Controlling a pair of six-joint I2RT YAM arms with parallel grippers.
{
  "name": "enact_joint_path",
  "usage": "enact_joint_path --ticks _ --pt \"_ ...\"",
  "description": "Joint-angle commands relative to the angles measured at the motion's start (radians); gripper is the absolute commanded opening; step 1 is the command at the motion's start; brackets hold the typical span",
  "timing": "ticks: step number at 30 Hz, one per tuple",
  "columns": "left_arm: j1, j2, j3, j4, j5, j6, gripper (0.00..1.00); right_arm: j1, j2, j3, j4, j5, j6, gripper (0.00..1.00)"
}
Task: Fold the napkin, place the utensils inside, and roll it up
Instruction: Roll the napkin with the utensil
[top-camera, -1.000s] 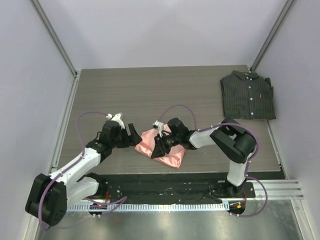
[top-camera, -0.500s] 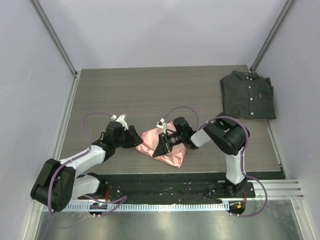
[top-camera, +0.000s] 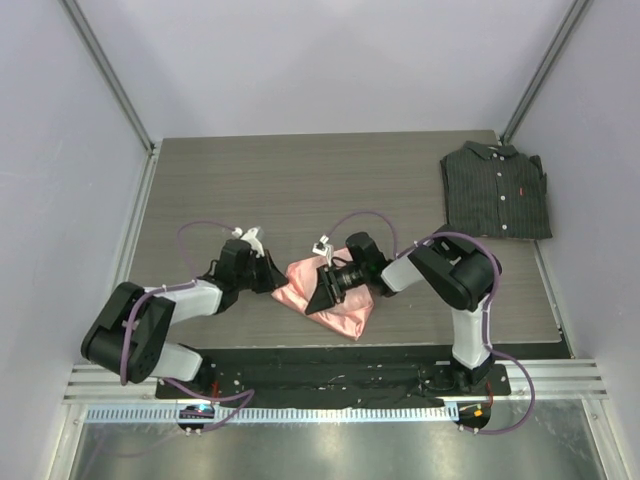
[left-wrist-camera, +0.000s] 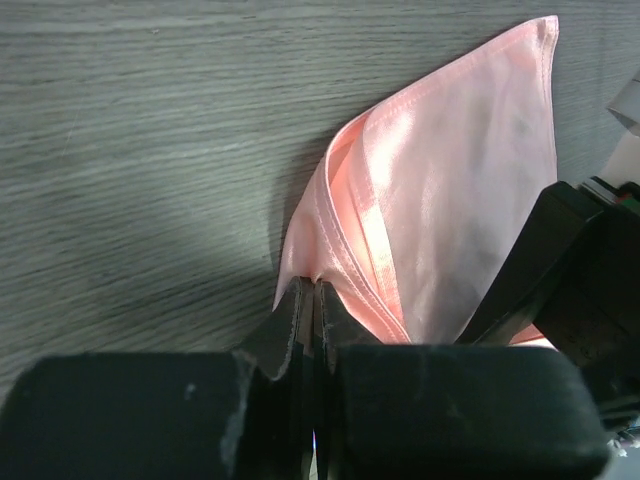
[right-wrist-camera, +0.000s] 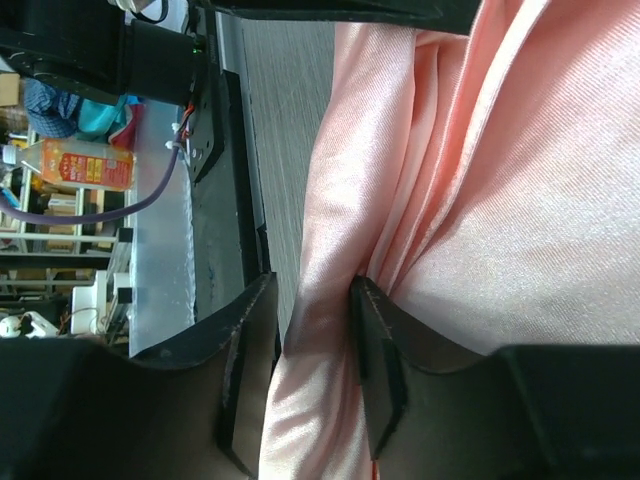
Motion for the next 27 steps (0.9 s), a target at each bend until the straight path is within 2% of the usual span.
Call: enact_joint_path --ticks 1,2,6,9,10,12,16,17,19,20,24,27 --pt "0.001 0.034 0.041 -0.015 0.010 0.022 0.00 -0.008 -0.060 0.024 -0.262 0.171 -0.137 0.47" --pt "0.001 0.039 0.044 -0.041 0.009 0.024 0.00 -0.010 -0.077 0.035 -0.303 0.188 -0.178 0.52" --pt "0.001 0.055 0.059 -0.098 0.007 0.017 0.00 -0.010 -0.178 0.094 -0.518 0.282 -0.272 0.60" --pt "0.001 0.072 0.079 -0.147 0.001 0.011 0.00 0.006 -0.241 0.159 -0.632 0.363 -0.328 0.64" --pt "0.001 0.075 0.087 -0.161 -0.002 0.010 0.00 0.016 -0.259 0.170 -0.655 0.436 -0.344 0.65" --pt "0.001 0.080 0.110 -0.191 -0.006 0.002 0.00 0.074 -0.307 0.193 -0.722 0.518 -0.397 0.66" --pt "0.001 0.091 0.141 -0.268 -0.013 -0.018 0.00 0.209 -0.372 0.185 -0.732 0.768 -0.476 0.68" --pt "0.001 0.095 0.145 -0.279 -0.011 -0.019 0.00 0.237 -0.387 0.180 -0.721 0.873 -0.486 0.68" --pt "0.001 0.103 0.162 -0.299 -0.013 -0.025 0.00 0.320 -0.395 0.168 -0.709 0.965 -0.534 0.68" --pt "0.001 0.108 0.167 -0.325 -0.013 -0.026 0.00 0.343 -0.396 0.164 -0.695 1.077 -0.551 0.68" --pt "0.001 0.114 0.182 -0.354 -0.013 -0.029 0.00 0.449 -0.381 0.141 -0.640 1.249 -0.614 0.68" --pt "0.001 0.114 0.188 -0.362 -0.008 -0.030 0.00 0.471 -0.358 0.150 -0.634 1.274 -0.635 0.67"
